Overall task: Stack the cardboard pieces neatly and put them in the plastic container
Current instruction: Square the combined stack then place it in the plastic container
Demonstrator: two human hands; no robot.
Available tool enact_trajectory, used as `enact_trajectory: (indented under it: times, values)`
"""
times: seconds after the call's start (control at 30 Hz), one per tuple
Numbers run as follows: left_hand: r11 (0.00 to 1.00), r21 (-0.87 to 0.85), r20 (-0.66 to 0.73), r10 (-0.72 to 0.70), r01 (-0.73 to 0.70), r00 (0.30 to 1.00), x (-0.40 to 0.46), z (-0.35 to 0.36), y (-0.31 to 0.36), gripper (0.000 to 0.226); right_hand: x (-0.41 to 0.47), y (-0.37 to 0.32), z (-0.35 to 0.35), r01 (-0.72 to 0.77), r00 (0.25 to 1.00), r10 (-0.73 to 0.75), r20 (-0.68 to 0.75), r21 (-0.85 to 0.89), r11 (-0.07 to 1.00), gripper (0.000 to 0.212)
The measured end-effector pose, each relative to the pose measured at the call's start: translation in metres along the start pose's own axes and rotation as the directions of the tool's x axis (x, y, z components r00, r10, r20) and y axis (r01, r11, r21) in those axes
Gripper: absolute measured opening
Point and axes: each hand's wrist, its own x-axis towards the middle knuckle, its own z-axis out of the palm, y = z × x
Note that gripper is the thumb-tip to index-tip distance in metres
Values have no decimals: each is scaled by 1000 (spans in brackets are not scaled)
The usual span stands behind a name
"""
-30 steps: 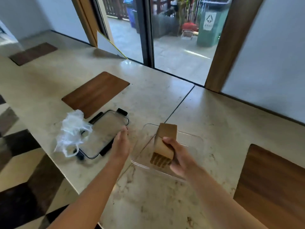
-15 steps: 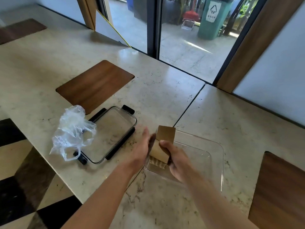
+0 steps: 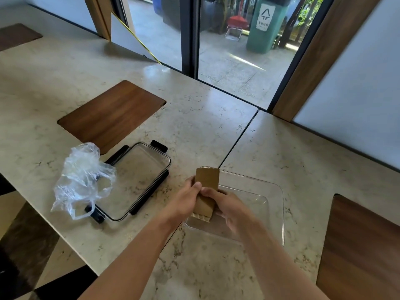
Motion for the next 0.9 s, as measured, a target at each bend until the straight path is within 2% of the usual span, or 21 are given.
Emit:
enact_trajectory:
  times: [0.17,0.37,0.63,0.9]
  values:
    - [999,21,-73,-41,42,996,2,6,5,19,0,-3,-2,-12,998,14,-63,22,1000,40]
    - [996,-14,-99,-93,92,991,6,6,4,20,1,-3,-2,-43,999,43,0,35,998,27]
    - [991,-71,-141,-126,117,982,5,5,2,27,-2,-5,8,-63,997,62,-37,-25,998,43]
    - [971,-204,-129,-152,124,980,5,0,2,24,-4,-7,1,-88,995,86,-59,-36,995,42]
